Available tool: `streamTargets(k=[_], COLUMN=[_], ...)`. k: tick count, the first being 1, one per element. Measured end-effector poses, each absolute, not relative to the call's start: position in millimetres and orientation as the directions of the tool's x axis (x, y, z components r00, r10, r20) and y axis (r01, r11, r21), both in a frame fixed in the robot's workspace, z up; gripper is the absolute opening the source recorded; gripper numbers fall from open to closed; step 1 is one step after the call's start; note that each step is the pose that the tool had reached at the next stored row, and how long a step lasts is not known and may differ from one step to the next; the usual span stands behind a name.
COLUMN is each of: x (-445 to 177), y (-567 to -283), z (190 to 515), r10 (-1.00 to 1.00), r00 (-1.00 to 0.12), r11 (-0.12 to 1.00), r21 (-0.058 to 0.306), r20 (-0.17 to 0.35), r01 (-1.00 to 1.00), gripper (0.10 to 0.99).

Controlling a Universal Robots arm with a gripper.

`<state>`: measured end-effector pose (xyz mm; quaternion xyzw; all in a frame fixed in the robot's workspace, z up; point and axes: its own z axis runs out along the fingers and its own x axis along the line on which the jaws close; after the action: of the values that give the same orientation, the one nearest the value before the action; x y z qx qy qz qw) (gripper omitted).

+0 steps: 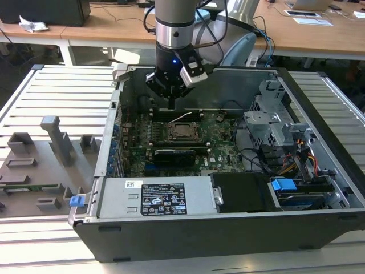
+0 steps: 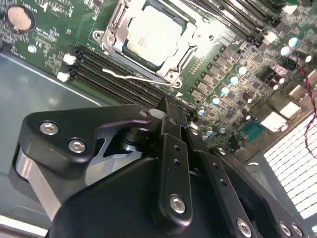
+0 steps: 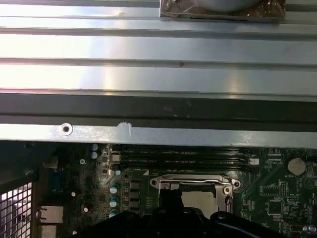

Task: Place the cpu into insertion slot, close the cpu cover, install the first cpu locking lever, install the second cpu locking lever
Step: 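Install the first cpu locking lever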

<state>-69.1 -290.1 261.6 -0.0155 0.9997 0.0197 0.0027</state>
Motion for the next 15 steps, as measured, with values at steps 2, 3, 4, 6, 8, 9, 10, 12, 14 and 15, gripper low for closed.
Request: streamTargets(k=[2, 3, 4, 6, 8, 9, 10, 12, 14, 15], x=[-69.1, -69.1, -69.1, -68.4, -66.6, -64.5, -63.7, -62.5, -62.4, -62.3], y=[-290.1, -290.1, -290.1, -289.0, -286.6, -284.1, -283.2, -282.3, -282.3, -282.3], z=[261.5, 261.5, 261.5, 261.1, 260.9, 260.7, 260.6, 260.2, 259.6, 259.1], r10=[-0.031, -0.031, -0.031, -0.031, -0.031, -0.031, -0.031, -0.031, -0.031, -0.031], r00=[-1.000, -1.000, -1.000, -1.000, -1.000, -1.000, -1.000, -1.000, -1.000, -1.000], r11=[0.999, 0.999, 0.999, 0.999, 0.999, 0.999, 0.999, 0.999, 0.999, 0.999], r21=[0.039, 0.039, 0.039, 0.037, 0.034, 0.032, 0.032, 0.031, 0.031, 0.031], r20=[-0.006, -0.006, -0.006, -0.006, -0.006, -0.006, -0.006, -0.006, -0.006, -0.006], r01=[-0.031, -0.031, -0.031, -0.031, -0.031, -0.031, -0.031, -0.031, -0.031, -0.031], gripper=[0.110, 0.110, 0.110, 0.110, 0.110, 0.110, 0.110, 0.110, 0.110, 0.110])
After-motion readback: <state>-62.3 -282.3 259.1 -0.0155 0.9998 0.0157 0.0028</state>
